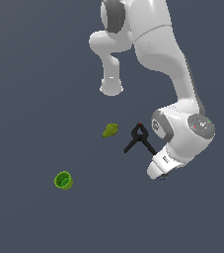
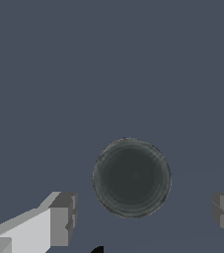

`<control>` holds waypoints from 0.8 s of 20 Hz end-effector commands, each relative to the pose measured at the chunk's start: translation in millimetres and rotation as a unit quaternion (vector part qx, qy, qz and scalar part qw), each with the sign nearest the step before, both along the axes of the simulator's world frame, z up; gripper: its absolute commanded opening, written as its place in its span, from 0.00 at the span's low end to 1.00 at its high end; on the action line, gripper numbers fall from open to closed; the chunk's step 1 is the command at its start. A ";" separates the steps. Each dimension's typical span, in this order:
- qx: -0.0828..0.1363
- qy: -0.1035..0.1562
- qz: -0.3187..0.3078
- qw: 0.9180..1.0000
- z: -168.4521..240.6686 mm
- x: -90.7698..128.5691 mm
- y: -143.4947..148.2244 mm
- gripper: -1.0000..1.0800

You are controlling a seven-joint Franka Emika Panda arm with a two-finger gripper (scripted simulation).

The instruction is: Pick up a designated object from a clutter of objects.

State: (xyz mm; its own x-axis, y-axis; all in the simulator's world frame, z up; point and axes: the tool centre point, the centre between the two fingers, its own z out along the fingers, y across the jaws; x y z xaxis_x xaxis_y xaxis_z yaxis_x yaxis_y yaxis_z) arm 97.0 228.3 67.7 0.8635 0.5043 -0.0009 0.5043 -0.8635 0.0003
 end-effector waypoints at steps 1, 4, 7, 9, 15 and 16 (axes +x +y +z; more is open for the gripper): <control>0.000 0.000 0.003 1.000 -3.6 0.1 2.7 0.96; 0.000 0.000 0.002 1.000 -3.2 -0.4 2.2 0.96; 0.000 0.000 0.002 1.000 -8.8 -0.4 2.0 0.96; 0.000 0.000 0.003 1.000 -16.0 -0.6 2.3 0.96; 0.000 0.000 0.003 1.000 -46.3 -1.4 2.4 0.96; 0.000 0.000 0.003 1.000 -49.5 -1.3 2.4 0.96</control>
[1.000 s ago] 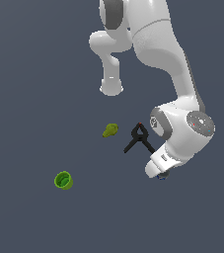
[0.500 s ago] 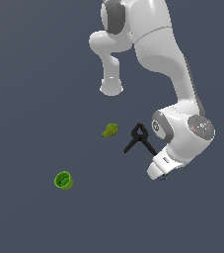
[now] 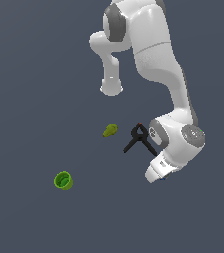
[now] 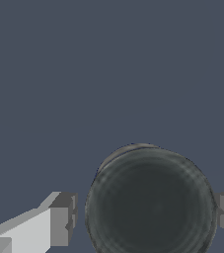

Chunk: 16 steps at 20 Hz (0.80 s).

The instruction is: Pick up a designated object from a clutter of objects.

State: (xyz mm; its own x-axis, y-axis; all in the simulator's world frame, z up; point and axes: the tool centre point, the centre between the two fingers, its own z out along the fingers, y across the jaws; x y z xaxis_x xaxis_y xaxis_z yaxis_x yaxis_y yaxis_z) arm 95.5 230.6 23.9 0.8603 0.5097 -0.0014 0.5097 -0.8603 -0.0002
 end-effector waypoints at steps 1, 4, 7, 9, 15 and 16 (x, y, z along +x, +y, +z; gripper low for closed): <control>0.000 -0.001 0.000 1.000 -8.1 0.4 0.1 0.96; 0.000 -0.001 0.000 1.000 -10.5 1.4 0.6 0.96; 0.000 -0.001 0.000 1.000 -10.4 1.5 0.6 0.00; 0.000 -0.001 0.000 1.000 -10.4 1.5 0.6 0.00; 0.000 -0.001 0.000 1.000 -10.4 1.5 0.6 0.00; 0.000 0.000 0.000 1.000 -10.2 1.3 0.0 0.00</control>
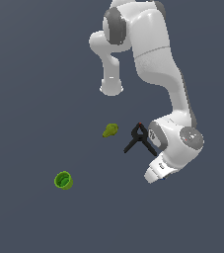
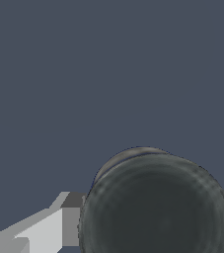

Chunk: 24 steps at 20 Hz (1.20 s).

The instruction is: Pick up a designated object from a clutter of objects.

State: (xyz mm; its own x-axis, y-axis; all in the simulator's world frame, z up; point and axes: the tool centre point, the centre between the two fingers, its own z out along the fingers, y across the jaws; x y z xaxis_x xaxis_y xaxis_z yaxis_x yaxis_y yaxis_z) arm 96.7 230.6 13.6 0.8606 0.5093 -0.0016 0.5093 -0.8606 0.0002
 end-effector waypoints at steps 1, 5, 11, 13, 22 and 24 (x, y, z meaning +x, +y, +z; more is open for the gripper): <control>0.000 0.000 0.000 1.000 0.2 0.0 -0.1 0.00; 0.000 0.000 0.000 1.000 3.8 -1.9 -2.2 0.00; 0.000 0.000 0.000 1.000 18.9 -9.8 -11.0 0.00; 0.000 0.000 0.000 1.000 26.7 -14.0 -15.6 0.00; -0.001 0.000 0.000 1.000 80.7 -42.3 -46.9 0.00; -0.001 0.000 0.000 1.000 95.2 -49.8 -55.3 0.00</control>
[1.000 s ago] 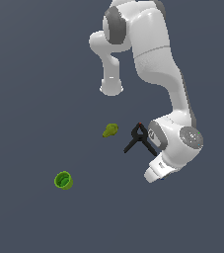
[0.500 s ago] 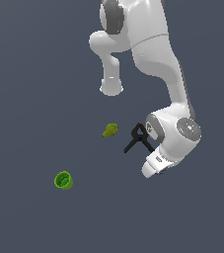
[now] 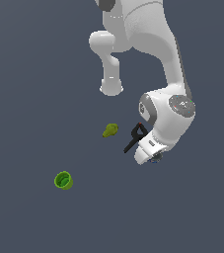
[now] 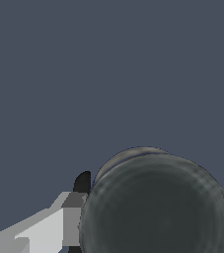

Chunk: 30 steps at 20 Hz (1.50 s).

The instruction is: Pick up a designated object from a clutter of objects.

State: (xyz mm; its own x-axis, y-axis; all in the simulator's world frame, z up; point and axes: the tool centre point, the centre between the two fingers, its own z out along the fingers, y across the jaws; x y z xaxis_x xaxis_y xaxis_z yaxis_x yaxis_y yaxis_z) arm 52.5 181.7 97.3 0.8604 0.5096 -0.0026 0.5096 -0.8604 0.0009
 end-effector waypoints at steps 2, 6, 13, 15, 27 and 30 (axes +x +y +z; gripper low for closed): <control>0.000 -0.001 0.000 1.000 26.2 -13.2 -14.8 0.00; 0.000 -0.001 0.000 1.000 55.9 -28.4 -31.8 0.00; 0.000 -0.001 0.000 1.000 109.3 -55.2 -61.8 0.00; 0.000 -0.001 0.000 1.000 125.1 -63.0 -70.5 0.00; 0.003 -0.001 0.000 1.000 224.8 -110.3 -125.3 0.00; 0.003 -0.001 0.000 1.000 246.0 -119.7 -137.0 0.00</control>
State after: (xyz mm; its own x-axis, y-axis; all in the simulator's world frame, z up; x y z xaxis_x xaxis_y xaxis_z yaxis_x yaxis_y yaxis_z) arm -61.8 50.6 332.3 0.8602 0.5099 0.0013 0.5099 -0.8602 -0.0022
